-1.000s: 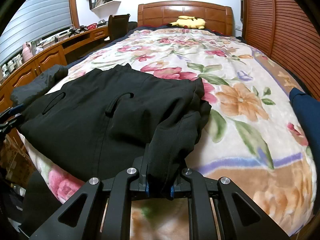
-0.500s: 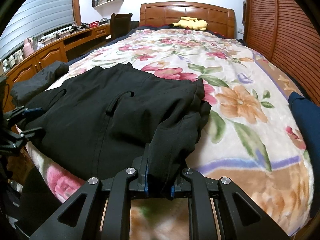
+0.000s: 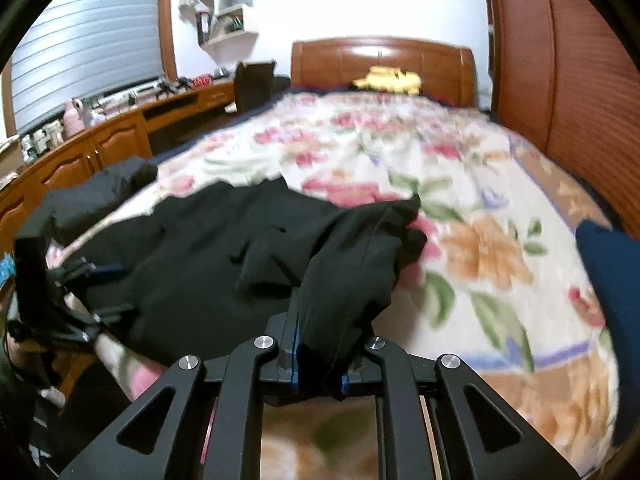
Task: Fold large clothes
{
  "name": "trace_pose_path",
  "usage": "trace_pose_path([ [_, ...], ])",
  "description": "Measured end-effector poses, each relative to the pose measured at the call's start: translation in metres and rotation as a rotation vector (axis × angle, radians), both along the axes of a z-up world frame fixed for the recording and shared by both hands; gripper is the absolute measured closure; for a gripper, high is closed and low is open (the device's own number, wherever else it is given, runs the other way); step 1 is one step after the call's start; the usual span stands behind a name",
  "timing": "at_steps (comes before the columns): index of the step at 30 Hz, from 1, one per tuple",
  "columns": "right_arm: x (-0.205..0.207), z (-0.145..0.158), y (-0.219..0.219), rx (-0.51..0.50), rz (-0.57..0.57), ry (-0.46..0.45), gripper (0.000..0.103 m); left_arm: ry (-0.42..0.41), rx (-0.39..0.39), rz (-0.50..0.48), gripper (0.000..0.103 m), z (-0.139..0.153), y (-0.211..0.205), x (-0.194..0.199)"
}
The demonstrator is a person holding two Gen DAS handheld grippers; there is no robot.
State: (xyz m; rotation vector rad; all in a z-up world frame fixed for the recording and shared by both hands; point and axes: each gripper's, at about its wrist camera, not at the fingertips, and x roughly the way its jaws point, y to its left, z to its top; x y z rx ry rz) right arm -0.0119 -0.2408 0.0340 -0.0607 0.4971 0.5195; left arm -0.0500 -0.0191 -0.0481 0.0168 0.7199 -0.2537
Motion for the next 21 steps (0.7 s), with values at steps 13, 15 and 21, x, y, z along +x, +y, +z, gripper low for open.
trace_pose_path([
  [13,-0.052,0.063,0.104,-0.079,0.151,-0.163,0.09,-0.145,-0.055,0.104,0.019,0.039,0.079,-0.059],
  [15,-0.059,0.065,0.126,-0.104,0.19,-0.174,0.091,-0.16,-0.051,0.131,0.019,0.043,0.095,-0.067],
  [21,-0.071,0.06,0.193,-0.132,0.289,-0.166,0.091,-0.198,-0.045,0.233,0.019,0.046,0.14,-0.089],
])
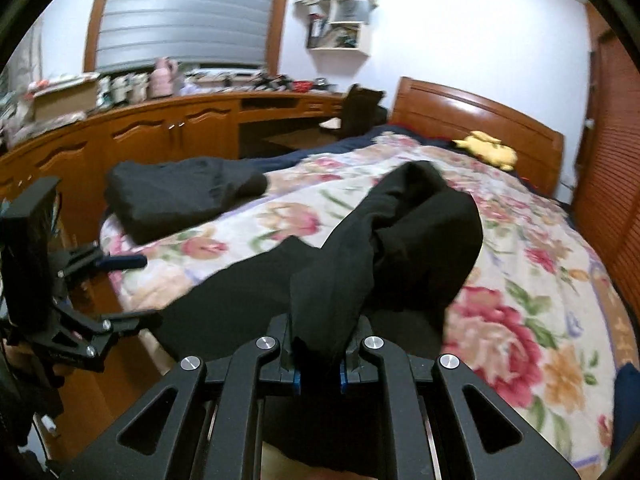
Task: Fold large clothes
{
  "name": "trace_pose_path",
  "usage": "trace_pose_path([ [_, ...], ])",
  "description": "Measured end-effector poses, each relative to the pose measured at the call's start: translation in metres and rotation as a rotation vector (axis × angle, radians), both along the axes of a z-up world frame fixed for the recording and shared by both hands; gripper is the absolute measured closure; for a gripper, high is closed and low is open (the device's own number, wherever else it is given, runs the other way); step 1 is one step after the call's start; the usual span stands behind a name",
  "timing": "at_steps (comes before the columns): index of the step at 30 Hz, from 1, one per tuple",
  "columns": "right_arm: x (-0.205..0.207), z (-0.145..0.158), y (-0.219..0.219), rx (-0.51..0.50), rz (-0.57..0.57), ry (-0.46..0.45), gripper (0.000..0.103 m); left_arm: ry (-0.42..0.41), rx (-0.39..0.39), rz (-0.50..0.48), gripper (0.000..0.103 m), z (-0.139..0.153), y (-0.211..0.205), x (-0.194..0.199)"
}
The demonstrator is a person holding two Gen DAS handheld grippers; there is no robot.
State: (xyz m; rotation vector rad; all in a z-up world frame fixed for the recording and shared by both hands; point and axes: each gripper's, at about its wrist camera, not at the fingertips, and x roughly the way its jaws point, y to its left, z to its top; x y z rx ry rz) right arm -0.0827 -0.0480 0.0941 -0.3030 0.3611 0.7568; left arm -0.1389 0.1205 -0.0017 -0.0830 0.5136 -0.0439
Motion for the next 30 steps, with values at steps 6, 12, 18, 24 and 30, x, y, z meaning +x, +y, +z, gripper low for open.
trace_pose_path([
  [6,-0.013,-0.029,0.057,-0.05,0.109,0.061,0.091,0.015,-0.022,0.064,0.019,-0.011,0.035,-0.01],
  [12,-0.014,-0.058,0.082,-0.112,0.136,0.1,0.089,0.025,-0.047,0.108,0.019,-0.022,0.049,-0.013],
  [18,-0.016,-0.034,0.059,-0.038,0.14,0.114,0.05,0.019,-0.047,0.099,0.019,-0.022,0.048,-0.012],
  [24,-0.023,-0.009,0.01,0.039,0.118,0.028,0.039,-0.005,-0.04,0.065,0.019,-0.011,0.035,-0.014],
  [30,0.0,-0.027,-0.026,-0.043,-0.034,0.048,0.053,-0.033,-0.041,0.022,0.019,0.004,0.019,-0.008],
])
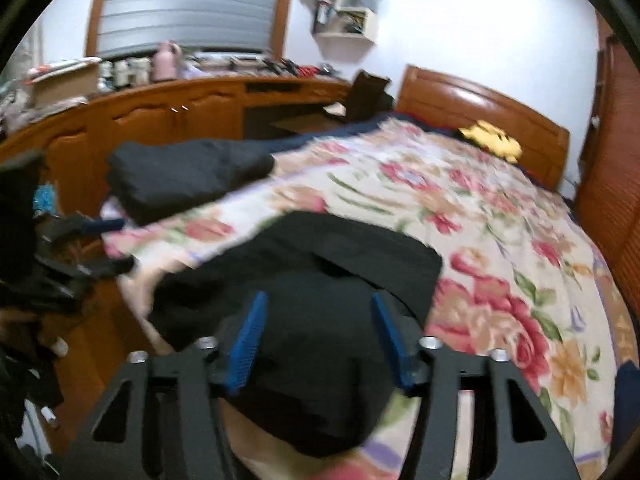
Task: Fold large clothes
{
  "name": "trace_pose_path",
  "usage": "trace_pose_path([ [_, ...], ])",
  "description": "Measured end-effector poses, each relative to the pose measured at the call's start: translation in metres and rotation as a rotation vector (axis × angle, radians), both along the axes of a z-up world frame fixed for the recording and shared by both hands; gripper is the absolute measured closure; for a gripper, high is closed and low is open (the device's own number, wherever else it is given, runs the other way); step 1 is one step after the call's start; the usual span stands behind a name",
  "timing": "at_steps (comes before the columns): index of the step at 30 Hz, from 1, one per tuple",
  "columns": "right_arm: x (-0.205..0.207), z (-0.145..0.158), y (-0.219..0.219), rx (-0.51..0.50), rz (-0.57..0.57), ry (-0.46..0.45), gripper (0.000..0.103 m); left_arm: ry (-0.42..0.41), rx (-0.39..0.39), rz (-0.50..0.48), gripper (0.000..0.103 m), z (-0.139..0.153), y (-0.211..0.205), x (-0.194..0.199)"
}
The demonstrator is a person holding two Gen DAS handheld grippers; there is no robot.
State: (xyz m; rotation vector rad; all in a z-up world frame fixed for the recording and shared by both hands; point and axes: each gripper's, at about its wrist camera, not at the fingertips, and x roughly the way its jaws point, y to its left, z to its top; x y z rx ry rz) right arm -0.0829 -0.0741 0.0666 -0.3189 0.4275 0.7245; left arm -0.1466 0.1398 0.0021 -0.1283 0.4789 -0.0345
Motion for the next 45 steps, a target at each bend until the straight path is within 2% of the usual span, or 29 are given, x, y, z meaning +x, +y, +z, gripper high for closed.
trace_pose_path([
  [3,0.008,-0.014,-0.014,0.022,-0.031,0.047,0.059,-0.007,-0.006,-0.027,0.019,0.006,-0.009,0.002],
  [9,-0.001,-0.026,-0.023,0.084,-0.037,0.08,0.06,-0.015,-0.026,-0.078,0.019,0.016,-0.025,0.007],
  [12,0.013,-0.031,-0.017,0.09,-0.018,0.117,0.064,-0.019,-0.027,-0.108,0.019,0.019,-0.037,0.012],
  [16,0.019,-0.044,-0.008,0.097,-0.002,0.154,0.064,0.006,0.005,-0.114,0.02,0.013,-0.05,0.02],
  [20,0.029,-0.055,-0.004,0.115,-0.008,0.175,0.064,0.077,0.002,-0.132,0.042,-0.005,-0.054,0.029],
  [24,0.038,-0.054,-0.004,0.125,-0.009,0.181,0.064,0.126,-0.019,-0.149,0.049,-0.022,-0.056,0.032],
  [25,0.037,-0.055,-0.002,0.12,-0.01,0.178,0.064,0.139,-0.022,-0.158,0.058,-0.027,-0.057,0.033],
  [26,0.037,-0.053,-0.002,0.116,-0.011,0.172,0.064,0.144,-0.026,-0.168,0.074,-0.029,-0.057,0.033],
  [28,0.034,-0.051,-0.003,0.115,-0.015,0.165,0.064,0.152,-0.034,-0.177,0.092,-0.032,-0.058,0.034],
  [29,0.032,-0.051,-0.003,0.121,-0.018,0.163,0.064,0.146,-0.031,-0.17,0.095,-0.031,-0.057,0.034],
  [31,0.03,-0.047,-0.005,0.139,-0.022,0.165,0.059,0.114,-0.038,-0.161,0.097,-0.026,-0.053,0.029],
  [34,0.029,-0.035,-0.013,0.173,-0.037,0.142,0.059,0.065,-0.028,-0.102,0.097,-0.017,-0.04,0.019],
  [37,0.024,-0.027,-0.013,0.189,0.006,0.13,0.06,0.085,-0.027,-0.066,0.097,-0.023,-0.023,0.02],
  [40,0.016,-0.029,-0.002,0.138,0.034,0.112,0.071,0.111,-0.036,-0.06,0.097,-0.035,-0.015,0.019],
  [45,0.02,-0.056,0.022,0.04,0.024,0.126,0.077,0.133,-0.009,-0.066,0.097,-0.048,-0.02,0.018],
])
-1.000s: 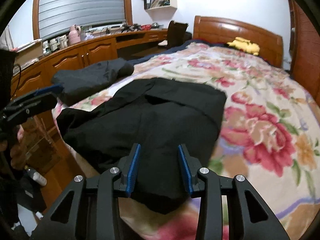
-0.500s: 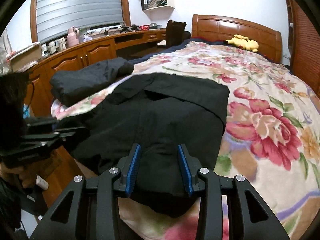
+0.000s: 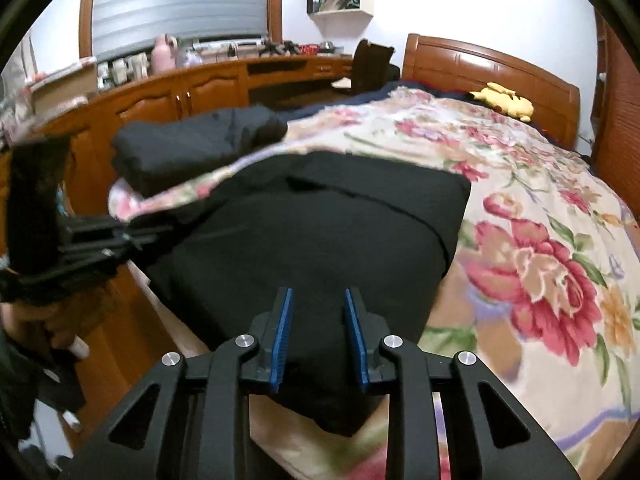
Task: Fold large clothes
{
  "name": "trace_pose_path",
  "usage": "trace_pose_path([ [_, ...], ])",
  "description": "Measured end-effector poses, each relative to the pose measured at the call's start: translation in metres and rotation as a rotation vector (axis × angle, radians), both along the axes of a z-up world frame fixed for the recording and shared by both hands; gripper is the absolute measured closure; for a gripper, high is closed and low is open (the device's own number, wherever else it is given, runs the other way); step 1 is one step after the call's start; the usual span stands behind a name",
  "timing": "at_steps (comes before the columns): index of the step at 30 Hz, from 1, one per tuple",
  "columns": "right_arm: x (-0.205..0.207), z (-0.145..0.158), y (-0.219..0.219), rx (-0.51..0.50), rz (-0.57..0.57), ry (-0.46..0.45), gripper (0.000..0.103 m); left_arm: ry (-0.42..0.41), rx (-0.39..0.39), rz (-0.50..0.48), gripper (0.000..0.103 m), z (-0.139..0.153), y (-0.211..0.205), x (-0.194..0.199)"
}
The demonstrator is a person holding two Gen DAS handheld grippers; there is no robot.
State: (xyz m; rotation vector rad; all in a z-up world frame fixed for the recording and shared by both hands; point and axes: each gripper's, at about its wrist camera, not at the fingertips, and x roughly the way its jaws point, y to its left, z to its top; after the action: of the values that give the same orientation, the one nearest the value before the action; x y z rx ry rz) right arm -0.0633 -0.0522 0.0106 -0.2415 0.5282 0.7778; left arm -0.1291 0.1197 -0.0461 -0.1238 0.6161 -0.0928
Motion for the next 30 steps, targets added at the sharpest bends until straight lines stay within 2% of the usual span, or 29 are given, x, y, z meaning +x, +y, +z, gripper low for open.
trace_pose_path([
  [2,0.004,-0.013,0.001,-0.005,-0.012,0.032,0.078,0.006,-0.012,-0.006,0.097,-0.002,0.001,0.0],
  [6,0.007,-0.012,0.0,0.004,-0.009,0.04,0.078,0.011,-0.012,-0.004,0.097,-0.002,0.001,0.001],
  [14,0.005,-0.015,0.003,0.007,-0.013,0.023,0.078,0.016,-0.025,0.005,0.096,-0.002,0.003,0.002],
  [18,0.005,-0.015,0.002,0.004,-0.012,0.019,0.078,0.003,-0.048,0.009,0.096,0.005,0.007,-0.01],
  [22,0.003,-0.015,0.002,-0.002,-0.014,0.009,0.078,-0.007,-0.041,0.024,0.093,0.01,0.01,-0.022],
  [24,0.002,-0.015,0.002,-0.005,-0.015,0.003,0.078,-0.011,-0.02,0.039,0.084,0.011,0.011,-0.028],
  [26,0.002,-0.016,0.001,-0.005,-0.015,0.002,0.078,-0.02,-0.012,0.047,0.061,0.012,0.014,-0.034],
  [30,0.001,-0.016,0.001,-0.006,-0.016,-0.003,0.078,-0.028,-0.017,0.05,0.037,0.011,0.02,-0.041],
])
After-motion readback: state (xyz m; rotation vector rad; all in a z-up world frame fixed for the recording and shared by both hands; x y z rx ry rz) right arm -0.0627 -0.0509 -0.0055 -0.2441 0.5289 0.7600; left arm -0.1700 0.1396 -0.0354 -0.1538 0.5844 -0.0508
